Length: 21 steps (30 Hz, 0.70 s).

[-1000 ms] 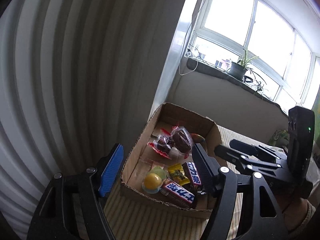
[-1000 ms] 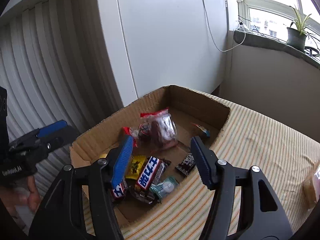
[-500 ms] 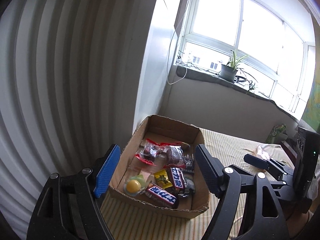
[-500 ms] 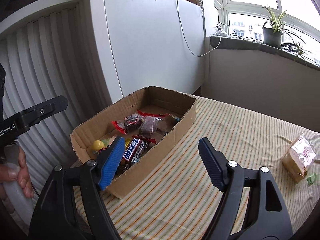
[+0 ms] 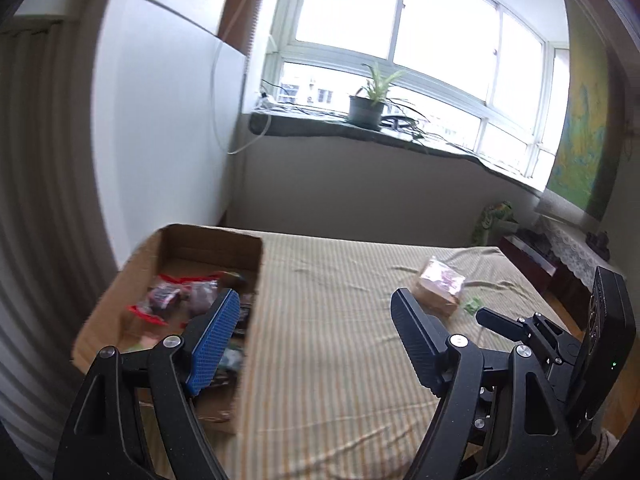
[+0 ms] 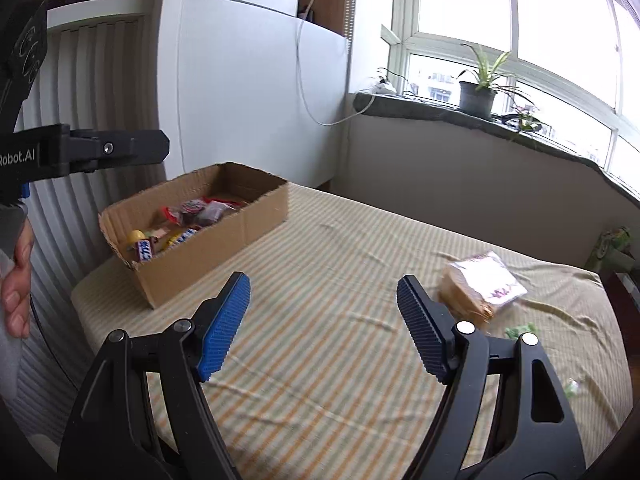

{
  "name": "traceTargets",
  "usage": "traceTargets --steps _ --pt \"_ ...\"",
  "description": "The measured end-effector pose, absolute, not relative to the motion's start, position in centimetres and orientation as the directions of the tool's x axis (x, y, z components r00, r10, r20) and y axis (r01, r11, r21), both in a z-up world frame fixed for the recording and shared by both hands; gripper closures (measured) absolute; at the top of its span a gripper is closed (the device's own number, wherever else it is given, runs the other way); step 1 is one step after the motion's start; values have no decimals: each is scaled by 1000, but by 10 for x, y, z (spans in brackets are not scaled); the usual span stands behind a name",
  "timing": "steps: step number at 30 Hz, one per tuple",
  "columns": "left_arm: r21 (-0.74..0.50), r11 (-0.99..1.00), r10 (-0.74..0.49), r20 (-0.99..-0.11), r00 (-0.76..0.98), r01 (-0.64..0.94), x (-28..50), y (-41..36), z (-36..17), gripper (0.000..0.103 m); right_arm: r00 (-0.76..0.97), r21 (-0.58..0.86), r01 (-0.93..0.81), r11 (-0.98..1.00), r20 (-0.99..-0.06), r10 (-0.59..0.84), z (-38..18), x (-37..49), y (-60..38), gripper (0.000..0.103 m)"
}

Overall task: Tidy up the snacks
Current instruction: 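Move both open grippers back toward the green sweets beside the bread bag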

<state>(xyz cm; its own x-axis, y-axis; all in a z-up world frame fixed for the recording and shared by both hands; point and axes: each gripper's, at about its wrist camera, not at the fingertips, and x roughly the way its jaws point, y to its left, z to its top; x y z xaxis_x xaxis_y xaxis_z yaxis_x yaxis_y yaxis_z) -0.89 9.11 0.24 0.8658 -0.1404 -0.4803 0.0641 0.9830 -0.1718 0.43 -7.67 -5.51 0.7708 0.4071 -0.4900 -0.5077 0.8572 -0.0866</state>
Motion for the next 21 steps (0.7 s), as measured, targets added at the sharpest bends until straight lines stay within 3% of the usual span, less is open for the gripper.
traceTargets --steps 9,15,21 --pt "-173 940 -341 -542 768 295 16 -28 -9 25 831 -56 -248 967 -526 183 -79 3 -225 23" --pt "-140 917 -383 -574 724 373 19 -75 -13 25 832 -2 -77 997 -552 63 -92 -1 -302 20" --pt "-109 902 -397 -589 704 417 25 -103 -21 25 832 19 -46 999 -553 49 -95 -1 -322 20"
